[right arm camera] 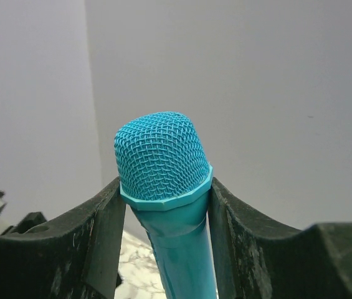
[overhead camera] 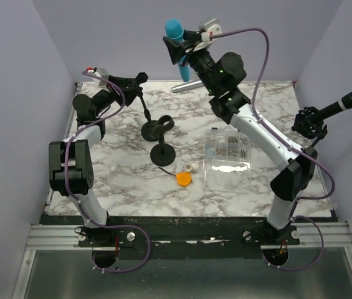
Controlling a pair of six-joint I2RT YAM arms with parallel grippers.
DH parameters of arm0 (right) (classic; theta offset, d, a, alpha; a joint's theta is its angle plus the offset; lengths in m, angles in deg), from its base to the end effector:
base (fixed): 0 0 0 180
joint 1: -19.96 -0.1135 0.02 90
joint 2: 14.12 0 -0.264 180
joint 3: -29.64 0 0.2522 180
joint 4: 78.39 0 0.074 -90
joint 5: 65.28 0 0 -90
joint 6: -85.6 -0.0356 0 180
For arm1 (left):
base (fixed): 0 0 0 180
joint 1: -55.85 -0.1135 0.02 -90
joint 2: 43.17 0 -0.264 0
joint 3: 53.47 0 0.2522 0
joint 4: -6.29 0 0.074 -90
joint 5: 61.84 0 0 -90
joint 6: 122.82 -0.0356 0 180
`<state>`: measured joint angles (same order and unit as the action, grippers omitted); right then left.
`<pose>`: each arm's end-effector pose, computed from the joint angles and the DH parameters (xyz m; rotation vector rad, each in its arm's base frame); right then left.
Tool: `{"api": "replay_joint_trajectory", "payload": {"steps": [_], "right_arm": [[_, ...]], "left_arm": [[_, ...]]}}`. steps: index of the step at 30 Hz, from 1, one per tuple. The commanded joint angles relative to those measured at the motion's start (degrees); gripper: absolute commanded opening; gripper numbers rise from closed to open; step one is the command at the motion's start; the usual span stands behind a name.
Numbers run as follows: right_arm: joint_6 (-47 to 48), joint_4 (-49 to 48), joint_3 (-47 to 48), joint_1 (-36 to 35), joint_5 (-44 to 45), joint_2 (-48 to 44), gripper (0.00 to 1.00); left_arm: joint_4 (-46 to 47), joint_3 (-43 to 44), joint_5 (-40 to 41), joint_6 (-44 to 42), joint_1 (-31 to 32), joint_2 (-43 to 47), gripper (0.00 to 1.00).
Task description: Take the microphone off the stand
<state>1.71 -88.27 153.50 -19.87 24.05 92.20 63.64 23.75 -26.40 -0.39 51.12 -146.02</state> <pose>0.3314 0.2770 0.4933 -0.4419 1.0152 0.5345 0.3877 0.0030 0.3116 0.5380 1.1978 -0.8965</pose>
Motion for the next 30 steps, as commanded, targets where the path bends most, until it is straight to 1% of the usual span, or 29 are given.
{"api": "replay_joint_trajectory", "payload": {"steps": [1,2,3,4,7,9,11,14,15,16,17,18,20,22,24,27,30], "right_arm": [[-4.1,0.3,-7.5,5.3,3.5,-4.4,0.01],[-5.6,0.8,-9.7,6.4,2.9,-5.3,0.01],[-7.8,1.1,-12.1,7.3,2.4,-6.3,0.01],[-9.0,1.3,-14.1,7.9,2.2,-7.2,0.01],[-10.1,3.5,-18.4,8.9,3.0,-9.5,0.01],[-9.9,5.3,-20.3,9.2,3.5,-10.9,0.01],[-9.9,5.9,-22.7,9.5,4.0,-13.0,0.01],[-10.6,6.1,-26.3,10.0,4.1,-16.3,0.01],[-11.0,6.3,-26.9,10.3,4.1,-17.0,0.01],[-11.4,6.7,-27.5,10.5,4.1,-17.5,0.01],[-11.9,7.0,-27.8,10.8,4.1,-18.0,0.01],[-12.3,7.5,-28.1,10.9,3.7,-18.4,0.01],[-12.7,7.6,-29.1,11.1,2.9,-19.7,0.01],[-13.2,7.6,-30.0,11.1,2.4,-20.7,0.01],[-13.6,7.6,-30.7,11.1,2.1,-21.1,0.01],[-14.3,7.6,-31.5,11.1,1.1,-21.4,0.01],[-15.0,7.1,-32.2,11.1,-0.8,-21.2,0.01]], "left_arm": [[-5.4,-1.4,-0.3,-0.7,0.1,2.7,0.69],[-5.8,-1.3,-0.4,-0.5,0.1,3.2,0.83],[-6.6,-1.4,-0.5,-0.4,0.2,3.7,0.91],[-7.3,-1.6,-0.4,-0.3,0.2,4.5,0.95],[-10.9,-3.1,-0.3,-2.9,0.6,7.6,0.98],[-14.7,-4.0,0.8,-4.6,0.6,10.3,0.98],[-20.7,-3.6,3.3,-4.9,0.6,13.1,0.97],[-37.6,2.6,8.0,-0.2,0.4,14.0,0.82],[-44.5,5.2,8.7,1.7,0.4,13.4,0.81],[-49.1,7.7,9.1,3.9,0.4,12.6,0.81],[-51.3,8.5,8.9,6.4,0.4,12.0,0.82],[-50.4,8.0,8.8,8.9,0.4,11.8,0.84],[-45.8,5.5,9.6,15.0,0.4,12.1,0.87],[-42.6,4.1,11.0,19.3,0.6,12.1,0.89],[-41.8,4.3,12.1,20.9,1.2,11.9,0.89],[-43.3,5.8,12.7,22.1,2.1,10.8,0.89],[-40.7,5.8,11.5,25.4,2.5,9.1,0.89]]}}
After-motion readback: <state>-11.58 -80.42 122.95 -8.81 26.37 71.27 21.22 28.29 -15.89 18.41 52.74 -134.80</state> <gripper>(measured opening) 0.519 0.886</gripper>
